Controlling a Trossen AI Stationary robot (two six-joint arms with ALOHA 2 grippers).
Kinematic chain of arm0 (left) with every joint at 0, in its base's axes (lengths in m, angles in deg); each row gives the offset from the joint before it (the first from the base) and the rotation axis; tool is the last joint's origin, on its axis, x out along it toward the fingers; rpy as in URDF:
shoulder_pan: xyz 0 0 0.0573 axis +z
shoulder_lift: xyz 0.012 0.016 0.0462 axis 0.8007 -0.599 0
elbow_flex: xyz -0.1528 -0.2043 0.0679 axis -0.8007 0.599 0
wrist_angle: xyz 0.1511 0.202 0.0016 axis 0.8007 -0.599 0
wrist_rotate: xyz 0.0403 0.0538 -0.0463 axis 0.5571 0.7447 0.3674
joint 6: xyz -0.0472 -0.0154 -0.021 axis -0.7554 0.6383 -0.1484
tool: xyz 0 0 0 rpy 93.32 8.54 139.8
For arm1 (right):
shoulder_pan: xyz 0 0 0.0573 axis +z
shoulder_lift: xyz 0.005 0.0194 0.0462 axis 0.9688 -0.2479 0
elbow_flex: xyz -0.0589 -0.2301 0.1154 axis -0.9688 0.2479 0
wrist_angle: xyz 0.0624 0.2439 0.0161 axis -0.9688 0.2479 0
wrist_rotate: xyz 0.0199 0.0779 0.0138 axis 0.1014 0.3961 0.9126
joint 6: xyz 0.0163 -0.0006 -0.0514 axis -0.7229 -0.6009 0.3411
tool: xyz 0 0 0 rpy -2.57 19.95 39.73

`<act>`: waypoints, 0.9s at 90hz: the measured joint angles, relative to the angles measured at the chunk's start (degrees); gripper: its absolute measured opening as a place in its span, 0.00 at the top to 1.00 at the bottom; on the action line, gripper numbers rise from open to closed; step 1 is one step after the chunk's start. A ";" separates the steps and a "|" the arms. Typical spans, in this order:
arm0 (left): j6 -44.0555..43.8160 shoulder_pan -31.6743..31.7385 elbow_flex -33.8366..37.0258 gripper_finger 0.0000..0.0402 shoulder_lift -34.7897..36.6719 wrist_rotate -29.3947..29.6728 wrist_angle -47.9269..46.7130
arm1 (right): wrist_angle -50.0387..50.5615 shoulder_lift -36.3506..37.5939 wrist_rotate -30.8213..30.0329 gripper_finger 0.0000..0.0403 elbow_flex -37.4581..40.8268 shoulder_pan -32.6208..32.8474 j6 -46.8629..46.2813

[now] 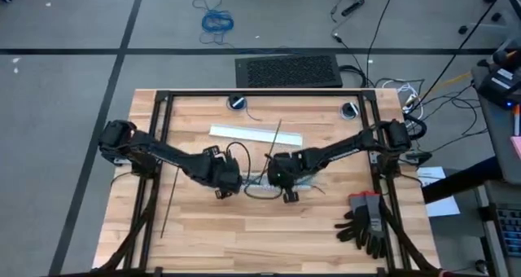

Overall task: Ziptie cables
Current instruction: Put the cable wire into the cable duct

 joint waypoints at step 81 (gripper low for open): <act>-12.36 -5.32 6.58 0.62 -0.02 -2.54 0.03 | -2.28 5.18 -0.47 1.00 0.00 -0.44 0.84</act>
